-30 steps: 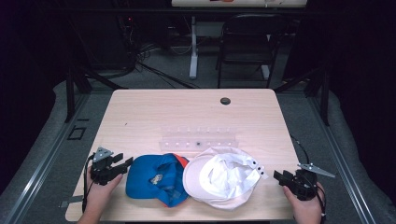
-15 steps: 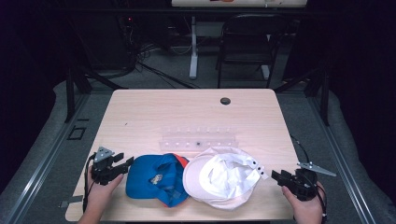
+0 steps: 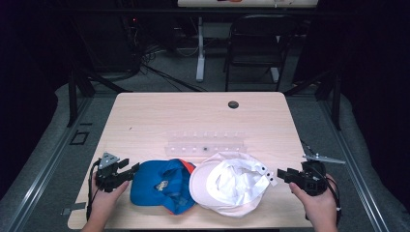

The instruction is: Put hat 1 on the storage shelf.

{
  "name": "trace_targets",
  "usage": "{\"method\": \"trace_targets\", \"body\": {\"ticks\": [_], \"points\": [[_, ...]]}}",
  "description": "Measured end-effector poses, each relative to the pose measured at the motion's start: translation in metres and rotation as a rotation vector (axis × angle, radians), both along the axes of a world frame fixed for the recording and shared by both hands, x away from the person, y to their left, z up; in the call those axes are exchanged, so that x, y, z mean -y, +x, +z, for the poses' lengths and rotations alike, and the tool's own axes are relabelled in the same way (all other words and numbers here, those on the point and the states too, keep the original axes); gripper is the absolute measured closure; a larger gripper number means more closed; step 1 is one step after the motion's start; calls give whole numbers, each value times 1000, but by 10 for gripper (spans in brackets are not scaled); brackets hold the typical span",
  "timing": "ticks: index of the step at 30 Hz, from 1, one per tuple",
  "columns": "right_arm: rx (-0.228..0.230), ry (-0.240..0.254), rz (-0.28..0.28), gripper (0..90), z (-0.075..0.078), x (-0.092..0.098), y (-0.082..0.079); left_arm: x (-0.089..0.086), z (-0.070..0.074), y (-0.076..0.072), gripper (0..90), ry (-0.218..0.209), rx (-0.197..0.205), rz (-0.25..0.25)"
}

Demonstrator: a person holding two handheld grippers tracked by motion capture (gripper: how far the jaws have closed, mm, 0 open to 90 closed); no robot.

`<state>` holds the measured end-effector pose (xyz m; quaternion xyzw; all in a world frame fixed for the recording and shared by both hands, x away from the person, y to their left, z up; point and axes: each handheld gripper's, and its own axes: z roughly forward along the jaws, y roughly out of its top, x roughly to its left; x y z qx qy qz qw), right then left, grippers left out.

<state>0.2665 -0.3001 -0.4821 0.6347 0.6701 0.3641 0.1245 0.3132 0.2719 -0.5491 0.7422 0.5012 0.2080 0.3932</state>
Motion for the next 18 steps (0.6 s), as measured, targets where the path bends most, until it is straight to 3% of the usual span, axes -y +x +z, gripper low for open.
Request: {"method": "trace_targets", "body": {"ticks": [8,18], "points": [[-46,-18,35,547,25,-4,11,2,0,0,500,4,-1,-8],[-116,-55,67,552,41,-17,20,1,-1,-1,500,-7,1,-1]]}}
